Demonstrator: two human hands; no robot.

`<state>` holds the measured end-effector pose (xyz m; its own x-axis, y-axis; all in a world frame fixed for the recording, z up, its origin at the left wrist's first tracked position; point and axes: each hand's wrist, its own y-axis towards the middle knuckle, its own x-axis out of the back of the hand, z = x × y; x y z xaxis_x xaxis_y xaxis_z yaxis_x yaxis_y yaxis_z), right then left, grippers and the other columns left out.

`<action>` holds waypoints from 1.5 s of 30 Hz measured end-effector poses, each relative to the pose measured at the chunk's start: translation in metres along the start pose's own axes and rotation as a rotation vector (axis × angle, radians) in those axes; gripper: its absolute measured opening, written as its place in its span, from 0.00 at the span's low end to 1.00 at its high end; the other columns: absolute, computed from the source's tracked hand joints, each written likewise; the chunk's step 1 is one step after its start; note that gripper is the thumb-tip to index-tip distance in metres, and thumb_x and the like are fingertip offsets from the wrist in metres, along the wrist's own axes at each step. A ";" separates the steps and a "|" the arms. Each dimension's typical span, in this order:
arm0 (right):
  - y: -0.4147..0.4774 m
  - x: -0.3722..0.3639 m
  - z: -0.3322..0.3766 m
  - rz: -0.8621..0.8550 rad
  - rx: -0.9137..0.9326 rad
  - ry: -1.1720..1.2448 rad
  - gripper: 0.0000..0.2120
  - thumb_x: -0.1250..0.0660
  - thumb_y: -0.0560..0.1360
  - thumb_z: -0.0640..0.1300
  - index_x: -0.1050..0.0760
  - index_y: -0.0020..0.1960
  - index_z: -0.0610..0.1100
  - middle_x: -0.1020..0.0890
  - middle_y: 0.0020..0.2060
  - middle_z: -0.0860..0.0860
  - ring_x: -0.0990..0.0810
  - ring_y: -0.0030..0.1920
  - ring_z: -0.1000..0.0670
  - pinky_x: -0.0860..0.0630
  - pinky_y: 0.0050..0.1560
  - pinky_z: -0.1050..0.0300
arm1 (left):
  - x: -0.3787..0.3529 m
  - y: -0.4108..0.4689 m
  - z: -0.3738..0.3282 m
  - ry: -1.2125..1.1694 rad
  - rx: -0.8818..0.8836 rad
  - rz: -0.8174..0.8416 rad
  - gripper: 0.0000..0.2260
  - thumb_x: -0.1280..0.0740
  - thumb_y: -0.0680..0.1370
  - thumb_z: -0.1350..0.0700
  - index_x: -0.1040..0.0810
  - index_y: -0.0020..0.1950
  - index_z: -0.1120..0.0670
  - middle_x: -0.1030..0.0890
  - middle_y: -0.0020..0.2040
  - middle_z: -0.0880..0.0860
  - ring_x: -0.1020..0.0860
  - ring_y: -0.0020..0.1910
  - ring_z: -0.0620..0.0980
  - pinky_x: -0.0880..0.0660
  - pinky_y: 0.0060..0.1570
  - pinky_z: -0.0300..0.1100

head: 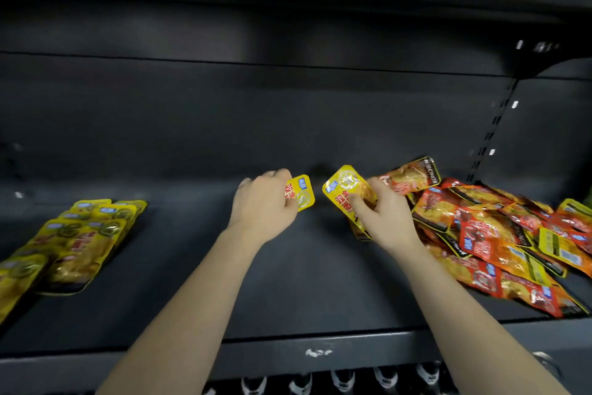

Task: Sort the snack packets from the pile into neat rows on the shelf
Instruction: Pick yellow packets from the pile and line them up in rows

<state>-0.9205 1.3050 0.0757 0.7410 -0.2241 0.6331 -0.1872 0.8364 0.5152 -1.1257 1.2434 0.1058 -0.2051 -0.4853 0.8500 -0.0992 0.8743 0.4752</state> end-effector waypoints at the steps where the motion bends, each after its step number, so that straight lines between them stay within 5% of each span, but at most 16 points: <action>1: -0.001 -0.008 0.011 0.018 0.003 0.009 0.13 0.33 0.76 0.50 0.32 0.39 0.44 0.27 0.29 0.52 0.27 0.34 0.47 0.33 0.36 0.52 | 0.005 -0.005 0.013 0.017 0.010 -0.007 0.08 0.39 0.76 0.54 0.29 0.54 0.53 0.22 0.50 0.52 0.31 0.40 0.52 0.38 0.44 0.43; 11: -0.016 -0.097 0.120 0.179 0.031 0.137 0.11 0.34 0.76 0.56 0.29 0.49 0.49 0.19 0.33 0.52 0.20 0.38 0.50 0.25 0.40 0.54 | 0.054 -0.050 0.131 0.103 0.079 -0.185 0.12 0.39 0.79 0.47 0.24 0.52 0.55 0.19 0.46 0.53 0.22 0.43 0.58 0.33 0.47 0.45; 22: -0.036 -0.167 0.208 0.346 -0.068 0.338 0.11 0.35 0.78 0.51 0.28 0.41 0.45 0.17 0.37 0.44 0.20 0.34 0.48 0.22 0.42 0.48 | 0.103 -0.088 0.235 0.112 0.133 -0.254 0.12 0.36 0.78 0.47 0.24 0.49 0.56 0.20 0.42 0.55 0.23 0.42 0.60 0.39 0.40 0.43; 26: -0.046 -0.191 0.228 0.342 -0.143 0.418 0.10 0.33 0.76 0.50 0.27 0.42 0.44 0.17 0.40 0.44 0.19 0.41 0.42 0.22 0.43 0.46 | 0.114 -0.095 0.257 0.114 0.132 -0.268 0.12 0.36 0.78 0.47 0.23 0.51 0.56 0.20 0.43 0.55 0.22 0.42 0.59 0.39 0.40 0.43; 35: -0.061 -0.219 0.256 0.489 -0.261 0.533 0.07 0.30 0.75 0.43 0.28 0.48 0.45 0.16 0.44 0.45 0.19 0.38 0.53 0.27 0.34 0.64 | 0.118 -0.111 0.291 0.083 0.158 -0.280 0.12 0.36 0.78 0.48 0.22 0.52 0.56 0.19 0.43 0.56 0.22 0.42 0.60 0.36 0.42 0.45; 42: -0.066 -0.240 0.278 0.483 -0.245 0.473 0.11 0.27 0.72 0.42 0.30 0.42 0.46 0.25 0.35 0.49 0.24 0.31 0.54 0.30 0.23 0.65 | 0.118 -0.114 0.296 0.065 0.167 -0.279 0.12 0.36 0.79 0.48 0.23 0.51 0.56 0.19 0.43 0.55 0.22 0.43 0.59 0.36 0.41 0.45; 45: -0.068 -0.244 0.279 0.419 -0.198 0.369 0.12 0.25 0.70 0.46 0.29 0.41 0.49 0.25 0.34 0.52 0.25 0.33 0.54 0.31 0.29 0.64 | 0.119 -0.114 0.297 0.052 0.160 -0.284 0.12 0.36 0.79 0.48 0.22 0.51 0.56 0.19 0.43 0.55 0.22 0.43 0.59 0.36 0.41 0.45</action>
<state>-1.2685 1.1634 0.0479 0.8117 0.3042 0.4986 -0.4145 0.9014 0.1249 -1.4277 1.0897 0.0846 -0.0975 -0.7064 0.7011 -0.2982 0.6928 0.6566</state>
